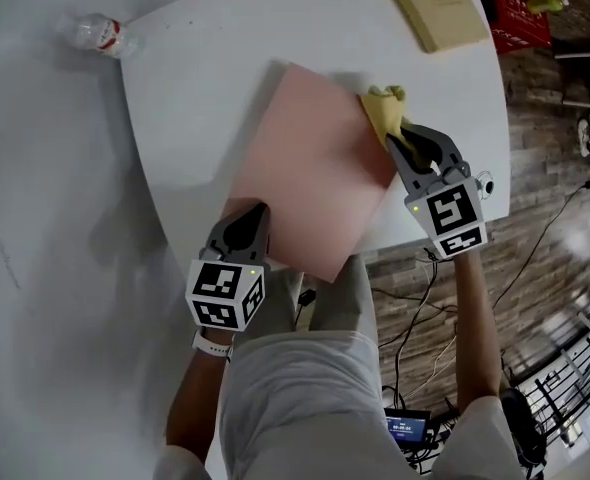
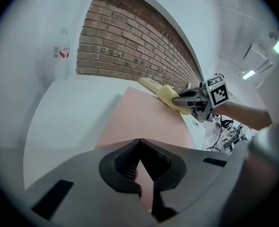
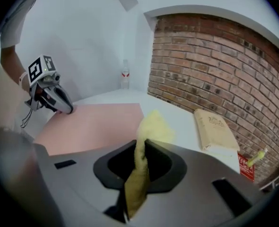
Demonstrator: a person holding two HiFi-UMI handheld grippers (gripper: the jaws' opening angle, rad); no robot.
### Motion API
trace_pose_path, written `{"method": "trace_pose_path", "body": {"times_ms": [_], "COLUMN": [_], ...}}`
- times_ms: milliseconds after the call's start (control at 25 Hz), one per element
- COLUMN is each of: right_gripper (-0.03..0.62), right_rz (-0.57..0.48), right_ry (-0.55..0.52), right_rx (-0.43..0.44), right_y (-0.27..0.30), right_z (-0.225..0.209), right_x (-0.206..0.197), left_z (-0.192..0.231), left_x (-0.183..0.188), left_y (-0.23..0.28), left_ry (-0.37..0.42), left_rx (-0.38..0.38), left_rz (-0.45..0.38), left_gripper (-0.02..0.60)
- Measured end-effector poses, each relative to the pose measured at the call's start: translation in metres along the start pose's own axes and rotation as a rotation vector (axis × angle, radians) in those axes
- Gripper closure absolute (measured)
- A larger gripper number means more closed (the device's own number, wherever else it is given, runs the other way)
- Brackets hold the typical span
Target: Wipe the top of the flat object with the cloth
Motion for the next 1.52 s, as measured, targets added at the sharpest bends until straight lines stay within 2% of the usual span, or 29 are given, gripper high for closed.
{"method": "trace_pose_path", "body": {"times_ms": [120,280,600,960,1240,1400,1520], "right_gripper": [0.539,0.539,0.540,0.540,0.540,0.540,0.540], "right_rz": [0.018,0.059,0.077,0.089,0.099,0.115,0.124], "right_ry": [-0.011,-0.056,-0.007,0.014,0.027,0.028,-0.001], "right_rx": [0.072,0.097,0.173,0.268,0.316,0.349,0.400], "right_y": [0.013,0.017,0.016,0.011,0.008,0.006,0.004], "right_z": [0.016,0.029,0.054,0.117,0.156,0.177,0.199], "right_x": [-0.004,-0.004,-0.004,-0.004,-0.007,-0.011,-0.012], "left_z": [0.000,-0.002,-0.002,0.000,0.008,0.010,0.014], "left_x": [-0.001,-0.001,-0.002,-0.001,-0.002,-0.002,-0.003], "left_y": [0.001,0.004,0.005,0.000,-0.001,-0.001,-0.003], "left_ry": [0.010,0.021,0.011,-0.004,-0.103,-0.121,-0.197], "left_rx": [0.008,0.020,0.016,0.001,-0.025,-0.014,-0.009], "left_rz": [0.017,0.024,0.040,0.028,0.013,-0.016,-0.033], "left_gripper": [0.563,0.563,0.563,0.563,0.563,0.563,0.563]}}
Point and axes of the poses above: the fingertips, and each gripper's own axes: y forward along the fingers, z to its left, x out of its top, the point moved 5 cm from there along -y, backward along the fingers, and after that the axes turned 7 degrees about x, right-handed, at the moved point
